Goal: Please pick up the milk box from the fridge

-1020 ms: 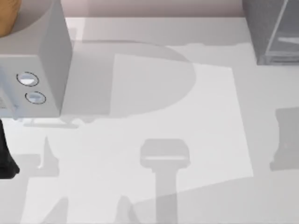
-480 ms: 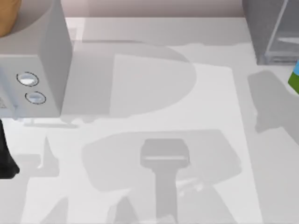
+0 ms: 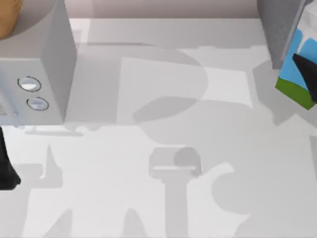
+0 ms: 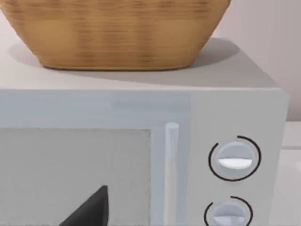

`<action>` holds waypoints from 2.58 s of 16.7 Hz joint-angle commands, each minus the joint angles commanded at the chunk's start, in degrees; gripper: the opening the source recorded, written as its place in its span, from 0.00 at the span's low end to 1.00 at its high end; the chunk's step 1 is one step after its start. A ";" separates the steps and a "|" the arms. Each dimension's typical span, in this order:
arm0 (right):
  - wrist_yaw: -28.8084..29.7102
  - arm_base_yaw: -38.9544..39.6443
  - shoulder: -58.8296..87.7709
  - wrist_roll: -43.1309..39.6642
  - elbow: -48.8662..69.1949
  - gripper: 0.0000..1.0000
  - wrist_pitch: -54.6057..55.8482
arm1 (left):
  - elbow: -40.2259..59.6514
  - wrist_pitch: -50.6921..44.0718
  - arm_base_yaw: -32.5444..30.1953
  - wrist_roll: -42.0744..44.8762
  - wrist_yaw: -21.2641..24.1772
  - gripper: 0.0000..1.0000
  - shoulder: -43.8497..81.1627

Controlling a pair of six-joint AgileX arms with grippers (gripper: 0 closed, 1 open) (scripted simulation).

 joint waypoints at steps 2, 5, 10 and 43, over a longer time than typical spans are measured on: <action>-2.85 -0.52 6.00 -0.10 2.45 0.00 4.33 | 0.00 0.00 0.00 0.00 0.00 1.00 0.00; -5.28 -0.96 10.65 -0.25 4.60 0.00 8.08 | 0.00 0.00 0.00 0.00 0.00 1.00 0.00; -5.39 -0.69 10.91 -0.17 4.53 0.00 8.23 | 0.00 0.00 0.00 0.00 0.00 1.00 0.00; 1.50 5.82 23.35 -0.59 13.29 1.00 11.89 | 0.00 0.00 0.00 0.00 0.00 1.00 0.00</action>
